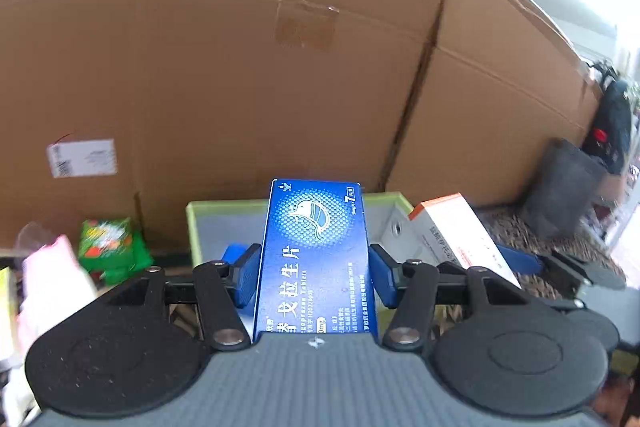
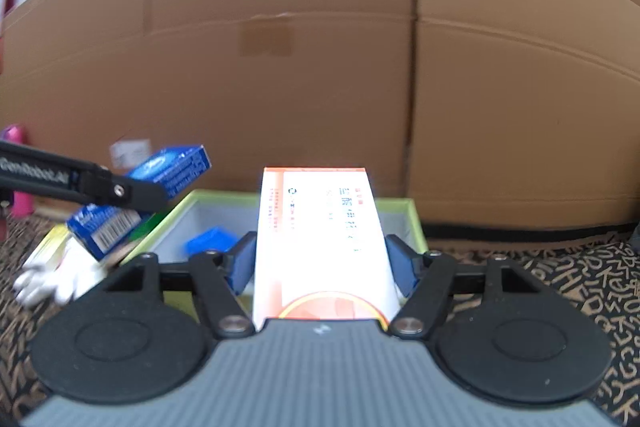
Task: Organize objects
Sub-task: 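Carry both medicine boxes over the green shoebox and open both tools, then grasp the yellow medicine box with the left tool while the right tool grasps the white glove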
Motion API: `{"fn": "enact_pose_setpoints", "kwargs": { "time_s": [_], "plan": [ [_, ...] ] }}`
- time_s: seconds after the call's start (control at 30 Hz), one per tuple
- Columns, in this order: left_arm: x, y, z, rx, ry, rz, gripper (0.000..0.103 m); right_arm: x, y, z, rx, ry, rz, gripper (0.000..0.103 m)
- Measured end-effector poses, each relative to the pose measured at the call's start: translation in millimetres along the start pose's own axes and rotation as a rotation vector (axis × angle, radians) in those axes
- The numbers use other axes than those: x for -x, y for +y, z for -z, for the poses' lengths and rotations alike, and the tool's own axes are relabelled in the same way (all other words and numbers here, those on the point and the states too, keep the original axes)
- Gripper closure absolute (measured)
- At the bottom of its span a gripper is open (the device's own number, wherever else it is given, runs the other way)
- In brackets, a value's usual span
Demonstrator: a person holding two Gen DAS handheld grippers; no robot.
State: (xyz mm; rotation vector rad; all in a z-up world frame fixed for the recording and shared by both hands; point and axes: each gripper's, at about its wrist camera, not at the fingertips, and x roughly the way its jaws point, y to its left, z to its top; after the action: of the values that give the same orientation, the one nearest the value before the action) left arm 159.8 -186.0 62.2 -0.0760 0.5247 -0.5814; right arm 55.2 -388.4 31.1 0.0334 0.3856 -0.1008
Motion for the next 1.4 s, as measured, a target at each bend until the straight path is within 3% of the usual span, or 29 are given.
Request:
{"fn": "enact_pose_setpoints", "kwargs": {
  "time_s": [0.27, 0.57, 0.6, 0.63, 0.67, 0.7, 0.77, 0.8, 0.83, 0.93, 1.03, 1.2, 1.4],
  "plan": [
    [-72, -7, -13, 0.001, 0.036, -0.044, 0.044, -82, -8, -7, 0.091, 0.077, 0.117, 0.036],
    [-106, 4, -11, 0.029, 0.086, -0.027, 0.044, -135, -16, 0, 0.124, 0.136, 0.133, 0.036],
    [-109, 6, -11, 0.036, 0.088, -0.018, 0.042, -139, -16, 1, 0.137, 0.138, 0.137, 0.036],
    [-111, 8, -10, 0.043, 0.091, -0.009, 0.032, -144, -16, 2, 0.157, 0.143, 0.141, 0.036],
    [-114, 10, -10, 0.049, 0.094, -0.004, 0.021, -149, -15, 4, 0.182, 0.156, 0.138, 0.030],
    [-113, 11, -9, 0.052, 0.098, -0.006, 0.019, -153, -15, 4, 0.199, 0.177, 0.140, 0.024],
    [-108, 14, -8, 0.059, 0.095, -0.031, 0.019, -147, -16, 5, 0.212, 0.171, 0.124, 0.014],
    [-103, 16, -6, 0.060, 0.089, -0.044, 0.019, -140, -15, 5, 0.218, 0.149, 0.121, 0.001],
    [-98, 18, -5, 0.059, 0.084, -0.056, 0.018, -131, -13, 5, 0.227, 0.120, 0.139, 0.000],
    [-81, 25, -1, 0.060, 0.071, -0.090, 0.018, -102, -9, 6, 0.263, 0.046, 0.185, 0.000],
    [-58, 26, 3, 0.049, 0.058, -0.111, 0.017, -72, 1, 12, 0.247, -0.006, 0.162, 0.000],
    [-25, 22, 13, 0.032, 0.058, -0.155, 0.017, -28, 25, 20, 0.209, -0.032, 0.128, 0.000],
    [17, 29, 32, 0.038, 0.036, -0.151, 0.017, 5, 47, 38, 0.203, -0.038, 0.106, 0.000]
  ]
}}
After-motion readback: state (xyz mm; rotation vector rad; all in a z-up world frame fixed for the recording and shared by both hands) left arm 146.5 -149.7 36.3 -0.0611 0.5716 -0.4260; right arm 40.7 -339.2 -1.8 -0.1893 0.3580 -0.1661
